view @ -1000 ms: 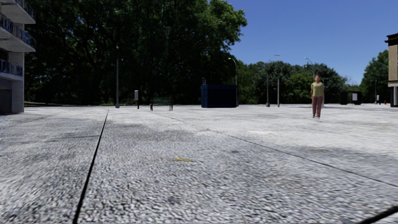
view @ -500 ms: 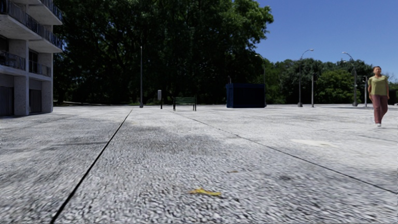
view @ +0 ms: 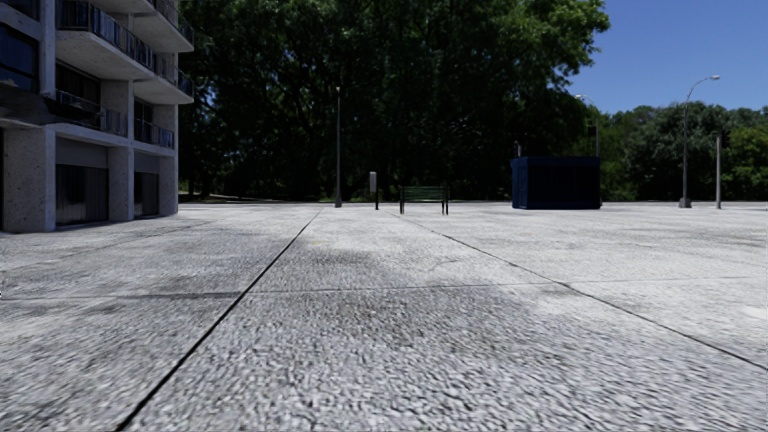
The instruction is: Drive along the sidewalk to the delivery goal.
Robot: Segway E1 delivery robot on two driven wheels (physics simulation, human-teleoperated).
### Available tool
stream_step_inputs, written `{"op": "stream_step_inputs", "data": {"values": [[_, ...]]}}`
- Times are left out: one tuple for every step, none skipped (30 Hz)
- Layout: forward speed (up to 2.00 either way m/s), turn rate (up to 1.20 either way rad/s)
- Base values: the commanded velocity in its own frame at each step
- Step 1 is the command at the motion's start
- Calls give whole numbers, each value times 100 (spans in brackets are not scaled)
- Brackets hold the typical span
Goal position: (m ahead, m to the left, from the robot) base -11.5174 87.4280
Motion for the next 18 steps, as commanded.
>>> {"op": "stream_step_inputs", "data": {"values": [[200, 47], [200, 47], [200, 47], [200, 47], [200, 47], [200, 47], [200, 47], [200, 47], [200, 47], [200, 47], [200, 47], [200, 47], [200, 47], [200, 47], [200, 47], [200, 47], [200, 47], [200, 47]]}}
